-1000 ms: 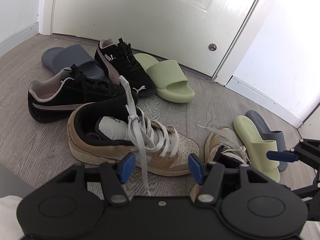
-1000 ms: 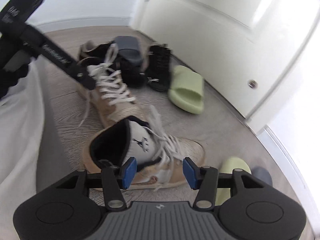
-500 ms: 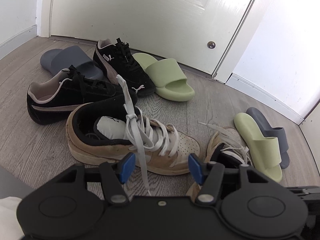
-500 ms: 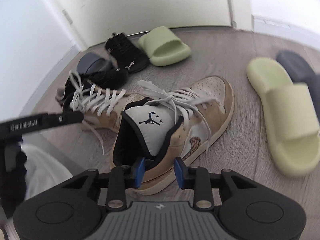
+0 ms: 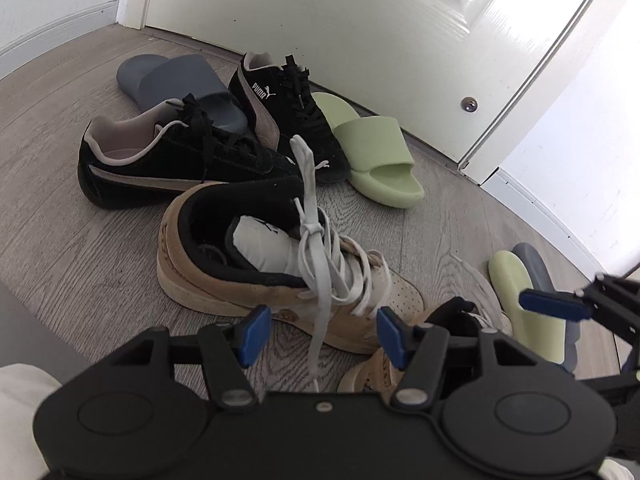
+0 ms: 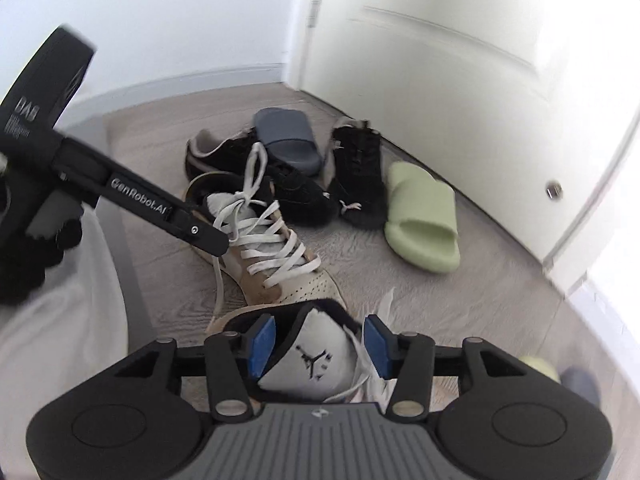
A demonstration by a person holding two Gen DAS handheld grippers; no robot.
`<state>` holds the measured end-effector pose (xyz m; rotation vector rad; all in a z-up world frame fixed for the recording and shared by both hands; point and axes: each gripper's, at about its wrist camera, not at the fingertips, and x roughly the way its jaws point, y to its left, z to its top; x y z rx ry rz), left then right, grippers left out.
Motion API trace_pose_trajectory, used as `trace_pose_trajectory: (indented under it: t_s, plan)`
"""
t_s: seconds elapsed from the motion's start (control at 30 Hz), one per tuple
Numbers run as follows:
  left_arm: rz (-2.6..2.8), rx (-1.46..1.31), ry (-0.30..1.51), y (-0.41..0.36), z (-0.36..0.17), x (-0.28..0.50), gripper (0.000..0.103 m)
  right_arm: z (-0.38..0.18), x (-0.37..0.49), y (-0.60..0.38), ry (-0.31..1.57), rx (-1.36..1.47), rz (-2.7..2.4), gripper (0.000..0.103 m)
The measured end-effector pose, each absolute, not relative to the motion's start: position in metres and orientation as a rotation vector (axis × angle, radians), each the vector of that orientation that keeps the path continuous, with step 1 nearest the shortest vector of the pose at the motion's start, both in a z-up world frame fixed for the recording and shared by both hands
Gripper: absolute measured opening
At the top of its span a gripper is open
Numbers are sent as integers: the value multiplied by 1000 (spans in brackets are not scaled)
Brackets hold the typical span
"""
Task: Organize scattered shoes
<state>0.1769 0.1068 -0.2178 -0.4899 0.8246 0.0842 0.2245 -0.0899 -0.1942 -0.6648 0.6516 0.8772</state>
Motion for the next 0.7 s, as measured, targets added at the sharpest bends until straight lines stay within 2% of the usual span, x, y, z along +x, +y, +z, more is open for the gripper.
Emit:
trace_pose_trajectory:
  t_s: [0.13,0.33,0.37,0.4,0.43,0.57,0.7]
  plan:
    - [94,-462,836,102,-220,184,59,-211,253,-57,693,-905,1053,52]
    - [79,-608,871,123,-230,187,59,-249,254,-19,790,-1227,1165,56]
    - [77,-645,875,128,-232,187,59,-253,247,-15,778,-1288,1166,55]
    - [75,-681,878,132,-234,187,59,-255,241,-12,752,-1348,1163,41]
    - [73,-716,881,137,-236,187,59,-256,235,-11,737,-1380,1163,40]
    - [65,-800,872,147,-239,184,59,-246,220,-28,669,-1317,1129,37]
    - [63,-754,858,140,-233,183,59,-226,222,-66,604,-1024,916,36]
